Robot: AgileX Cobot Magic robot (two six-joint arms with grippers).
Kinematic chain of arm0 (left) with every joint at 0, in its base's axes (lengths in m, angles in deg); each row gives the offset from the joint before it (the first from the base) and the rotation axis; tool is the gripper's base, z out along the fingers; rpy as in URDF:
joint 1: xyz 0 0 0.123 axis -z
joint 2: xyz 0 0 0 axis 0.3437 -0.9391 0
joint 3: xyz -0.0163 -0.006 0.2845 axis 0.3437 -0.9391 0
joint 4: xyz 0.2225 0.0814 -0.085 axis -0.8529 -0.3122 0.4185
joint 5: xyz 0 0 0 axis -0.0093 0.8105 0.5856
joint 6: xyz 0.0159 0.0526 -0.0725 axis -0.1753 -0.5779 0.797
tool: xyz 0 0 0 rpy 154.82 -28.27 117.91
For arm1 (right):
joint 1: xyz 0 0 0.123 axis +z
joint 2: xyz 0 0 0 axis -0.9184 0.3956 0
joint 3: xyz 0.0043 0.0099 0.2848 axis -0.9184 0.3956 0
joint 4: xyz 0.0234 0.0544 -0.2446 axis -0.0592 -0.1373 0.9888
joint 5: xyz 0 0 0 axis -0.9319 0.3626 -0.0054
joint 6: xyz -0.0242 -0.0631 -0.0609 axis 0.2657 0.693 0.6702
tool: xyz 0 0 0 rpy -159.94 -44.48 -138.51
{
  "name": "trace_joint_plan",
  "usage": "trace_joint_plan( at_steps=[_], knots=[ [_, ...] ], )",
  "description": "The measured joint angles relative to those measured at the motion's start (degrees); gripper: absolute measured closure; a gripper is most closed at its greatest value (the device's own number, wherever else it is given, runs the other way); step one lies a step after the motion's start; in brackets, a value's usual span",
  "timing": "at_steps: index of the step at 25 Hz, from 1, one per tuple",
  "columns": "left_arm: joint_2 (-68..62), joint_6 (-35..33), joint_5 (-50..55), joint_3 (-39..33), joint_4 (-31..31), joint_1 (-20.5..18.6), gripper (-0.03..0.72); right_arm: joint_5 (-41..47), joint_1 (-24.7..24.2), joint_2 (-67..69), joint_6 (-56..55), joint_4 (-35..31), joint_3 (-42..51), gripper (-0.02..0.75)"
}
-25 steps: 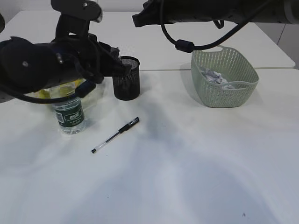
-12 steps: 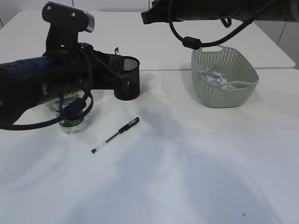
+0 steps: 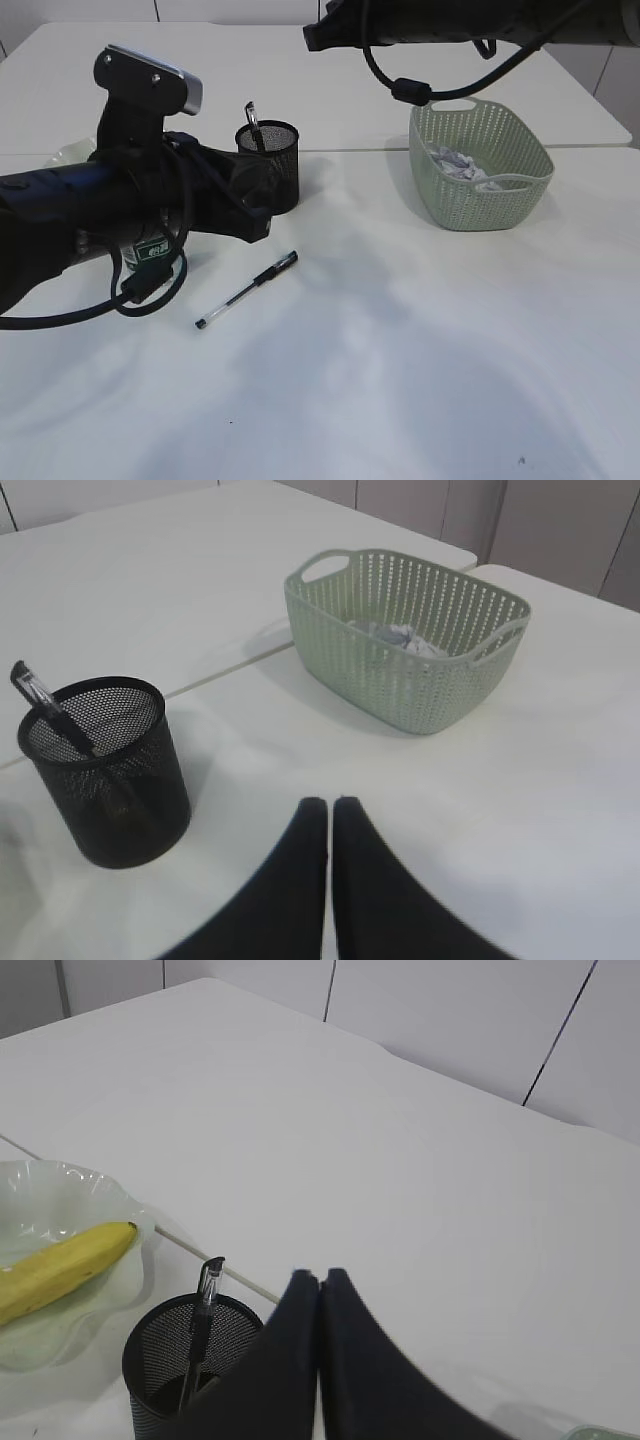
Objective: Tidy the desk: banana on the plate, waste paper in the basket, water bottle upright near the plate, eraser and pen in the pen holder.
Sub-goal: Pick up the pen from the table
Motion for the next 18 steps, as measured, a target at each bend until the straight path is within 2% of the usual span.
trace_joint_plan(
  at_steps=[7,14,18],
  knots=[
    [0.0,-2.7,5.6,0.0,-0.3,-0.1,0.710,0.0,0.0,0.0,0.0,0.0,0.0,0.754],
    [-0.2,-3.2,9.3,0.0,-0.5,-3.7,0.709,0.0,-0.3,0.0,0.0,0.0,0.0,0.754],
    [-0.2,-3.3,12.8,0.0,-0.4,-3.8,0.708,0.1,-0.5,0.0,0.0,0.0,0.0,0.754]
  ],
)
